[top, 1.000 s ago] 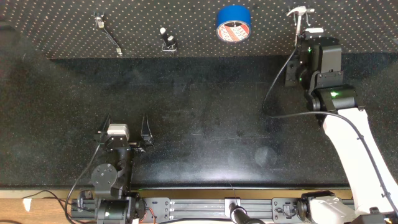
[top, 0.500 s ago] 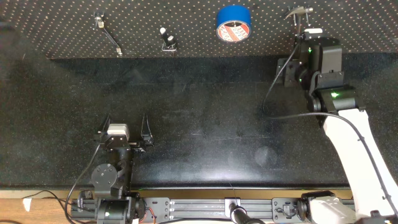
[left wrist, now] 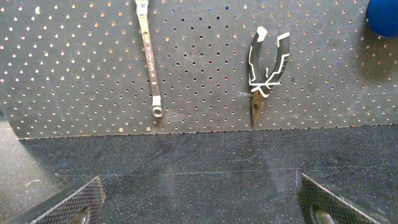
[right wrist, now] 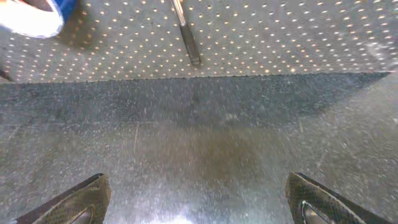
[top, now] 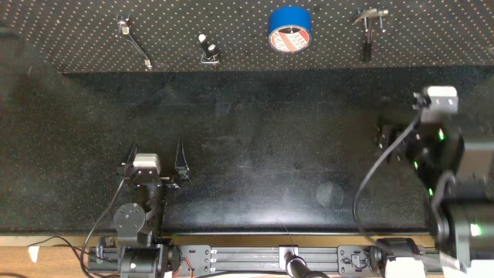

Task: Place Tools Onto Pegboard

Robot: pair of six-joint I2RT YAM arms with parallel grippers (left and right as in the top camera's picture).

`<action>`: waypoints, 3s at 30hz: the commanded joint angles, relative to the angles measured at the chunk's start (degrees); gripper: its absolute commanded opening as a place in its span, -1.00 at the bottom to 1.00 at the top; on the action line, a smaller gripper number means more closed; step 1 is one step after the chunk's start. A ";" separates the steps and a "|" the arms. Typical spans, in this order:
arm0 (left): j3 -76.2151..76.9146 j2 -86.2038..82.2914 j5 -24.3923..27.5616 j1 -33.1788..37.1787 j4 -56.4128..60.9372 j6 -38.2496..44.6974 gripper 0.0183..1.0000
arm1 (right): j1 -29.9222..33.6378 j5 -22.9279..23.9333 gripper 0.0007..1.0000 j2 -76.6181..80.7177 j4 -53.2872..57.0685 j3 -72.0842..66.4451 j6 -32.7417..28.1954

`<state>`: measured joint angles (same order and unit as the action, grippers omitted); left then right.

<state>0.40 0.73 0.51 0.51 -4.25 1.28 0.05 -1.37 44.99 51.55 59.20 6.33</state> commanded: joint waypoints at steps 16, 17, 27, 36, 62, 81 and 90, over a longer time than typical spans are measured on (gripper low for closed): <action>-0.09 -0.55 1.05 0.28 -0.44 0.52 0.99 | 0.68 3.21 0.95 -35.93 -14.84 -20.76 1.60; -0.09 -0.55 1.05 0.28 -0.46 0.52 0.99 | 0.68 2.78 0.95 -37.18 -18.71 -24.00 1.60; -0.09 -0.55 1.05 0.28 -0.46 0.52 0.99 | 0.33 0.48 0.95 -44.96 -43.78 -45.53 3.32; -0.09 -0.55 1.05 0.28 -0.46 0.52 0.99 | -0.31 0.28 0.95 -44.96 -49.77 -56.72 3.74; -0.09 -0.55 1.05 0.28 -0.44 0.52 0.99 | -1.01 -0.76 0.95 -44.94 -47.45 -58.97 -7.91; -0.09 -0.55 1.05 0.28 -0.44 0.52 0.99 | -1.01 -0.79 0.95 -44.94 -47.52 -58.97 -7.91; -0.09 -0.55 1.05 0.28 -0.46 0.52 0.99 | -1.01 -0.76 0.95 -44.94 -47.52 -58.97 -7.91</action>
<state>0.40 0.73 0.51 0.51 -4.25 1.28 -0.56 -1.63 0.71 4.08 0.60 -0.80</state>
